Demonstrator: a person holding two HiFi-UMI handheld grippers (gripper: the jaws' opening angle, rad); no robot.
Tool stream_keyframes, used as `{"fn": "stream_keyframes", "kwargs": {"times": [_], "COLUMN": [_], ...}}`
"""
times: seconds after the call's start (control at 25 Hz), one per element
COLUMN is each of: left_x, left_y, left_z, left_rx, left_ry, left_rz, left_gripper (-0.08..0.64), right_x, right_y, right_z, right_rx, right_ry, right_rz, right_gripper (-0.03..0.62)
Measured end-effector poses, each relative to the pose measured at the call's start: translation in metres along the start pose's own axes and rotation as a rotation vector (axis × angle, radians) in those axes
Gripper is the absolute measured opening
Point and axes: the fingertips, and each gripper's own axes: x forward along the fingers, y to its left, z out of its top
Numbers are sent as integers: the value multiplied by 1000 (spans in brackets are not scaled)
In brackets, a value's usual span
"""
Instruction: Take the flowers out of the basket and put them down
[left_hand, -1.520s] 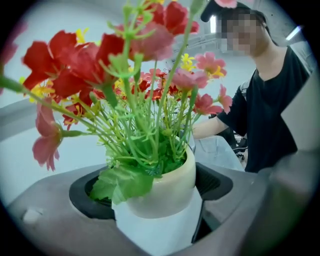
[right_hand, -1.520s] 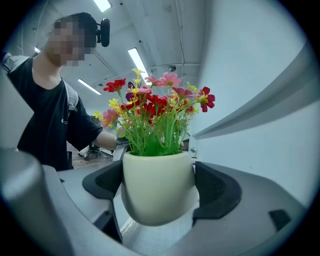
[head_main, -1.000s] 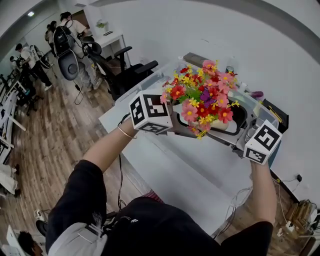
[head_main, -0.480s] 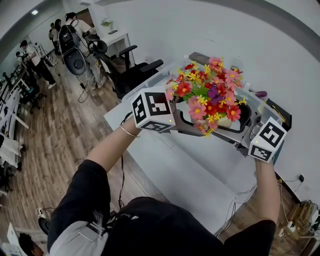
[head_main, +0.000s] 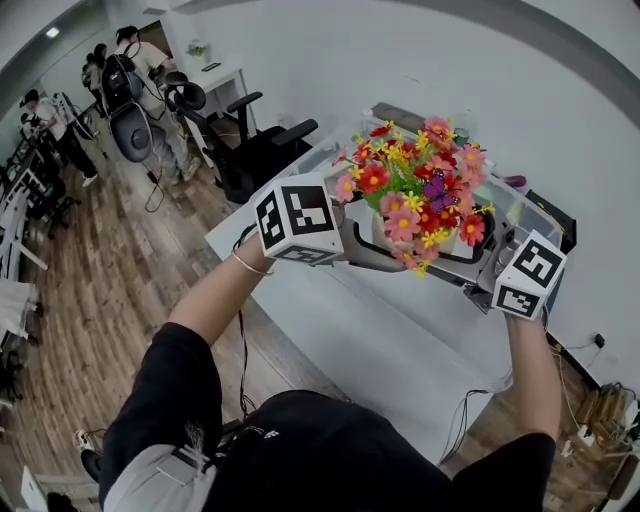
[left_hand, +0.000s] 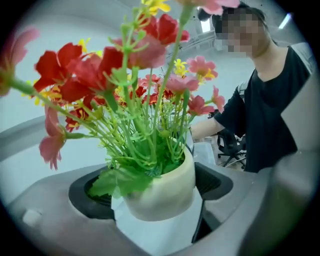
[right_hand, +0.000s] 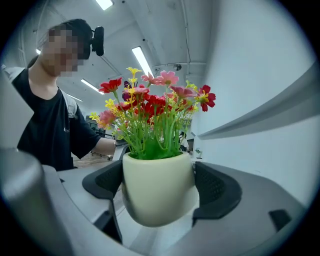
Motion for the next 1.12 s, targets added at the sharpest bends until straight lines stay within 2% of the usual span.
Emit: {"fn": "stream_keyframes", "kwargs": {"times": [0.28, 0.68, 0.92, 1.12], "left_x": [-9, -19, -74, -100], "left_y": [-8, -10, -38, -46], "left_z": [2, 2, -14, -21], "left_rx": [-2, -16, -5, -9], "left_ry": [2, -8, -13, -1], "left_rz": [-3, 14, 37, 64], "left_gripper": [476, 476, 476, 476], "right_x": [4, 11, 55, 77], "right_y": [10, 16, 62, 78], "right_z": [5, 8, 13, 18], "right_rx": [5, 14, -6, -10], "right_ry": [14, -22, -31, -36], "right_rz": [-10, 12, 29, 54], "right_gripper": [459, 459, 459, 459]}}
